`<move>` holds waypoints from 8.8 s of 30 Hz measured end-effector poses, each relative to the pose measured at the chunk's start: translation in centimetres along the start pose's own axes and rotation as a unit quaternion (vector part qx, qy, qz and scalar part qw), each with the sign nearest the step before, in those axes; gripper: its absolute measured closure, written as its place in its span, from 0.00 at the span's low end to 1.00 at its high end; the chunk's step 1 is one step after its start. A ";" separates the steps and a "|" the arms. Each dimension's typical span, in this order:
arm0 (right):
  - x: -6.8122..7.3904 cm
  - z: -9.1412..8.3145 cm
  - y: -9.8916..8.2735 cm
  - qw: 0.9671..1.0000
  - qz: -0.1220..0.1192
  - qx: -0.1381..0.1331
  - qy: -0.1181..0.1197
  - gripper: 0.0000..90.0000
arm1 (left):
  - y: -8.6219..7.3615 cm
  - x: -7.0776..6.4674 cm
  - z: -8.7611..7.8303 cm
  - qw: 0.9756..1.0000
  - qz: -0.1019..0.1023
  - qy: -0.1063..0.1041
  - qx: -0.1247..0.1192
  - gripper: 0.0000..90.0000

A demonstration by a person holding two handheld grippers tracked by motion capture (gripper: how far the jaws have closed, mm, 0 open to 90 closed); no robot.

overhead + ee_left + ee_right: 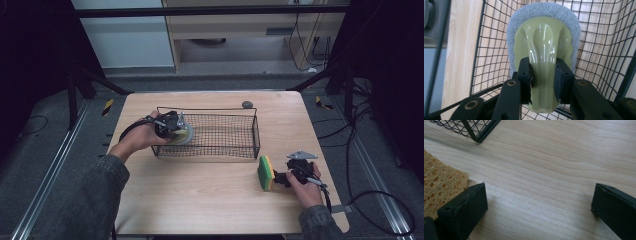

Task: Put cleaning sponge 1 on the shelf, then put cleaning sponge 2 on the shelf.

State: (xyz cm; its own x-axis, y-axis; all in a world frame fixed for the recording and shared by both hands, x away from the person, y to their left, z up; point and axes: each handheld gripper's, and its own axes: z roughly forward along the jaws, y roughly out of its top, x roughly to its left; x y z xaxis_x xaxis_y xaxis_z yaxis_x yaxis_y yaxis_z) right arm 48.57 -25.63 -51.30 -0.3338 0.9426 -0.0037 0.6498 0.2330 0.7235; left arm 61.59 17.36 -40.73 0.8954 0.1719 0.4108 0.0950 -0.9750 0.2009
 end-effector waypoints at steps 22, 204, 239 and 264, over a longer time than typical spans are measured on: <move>0.0 0.0 0.0 1.000 0.000 0.000 0.000 0.01 | 0.5 0.1 1.1 1.000 -0.014 -0.017 -0.004 0.77; 2.7 -7.3 21.8 0.993 -0.093 0.065 0.018 0.71 | -10.8 -13.3 2.8 0.901 -0.396 0.006 -0.179 0.00; 4.8 -4.4 24.6 0.989 -0.130 0.051 0.046 0.71 | -10.9 -13.2 2.8 0.901 -0.395 0.005 -0.180 0.00; 5.9 1.8 23.5 0.985 -0.143 0.057 0.078 0.71 | -10.9 -13.2 2.8 0.901 -0.395 0.005 -0.180 0.00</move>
State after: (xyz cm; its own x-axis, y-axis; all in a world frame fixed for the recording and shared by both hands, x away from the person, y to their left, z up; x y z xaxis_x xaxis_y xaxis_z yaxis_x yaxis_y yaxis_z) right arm 63.10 -14.12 -35.54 -0.6105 0.7876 -0.0836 0.5826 0.5181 0.6263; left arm 50.01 25.30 -50.85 0.6054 0.7956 0.0213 0.5524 -0.4393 0.7084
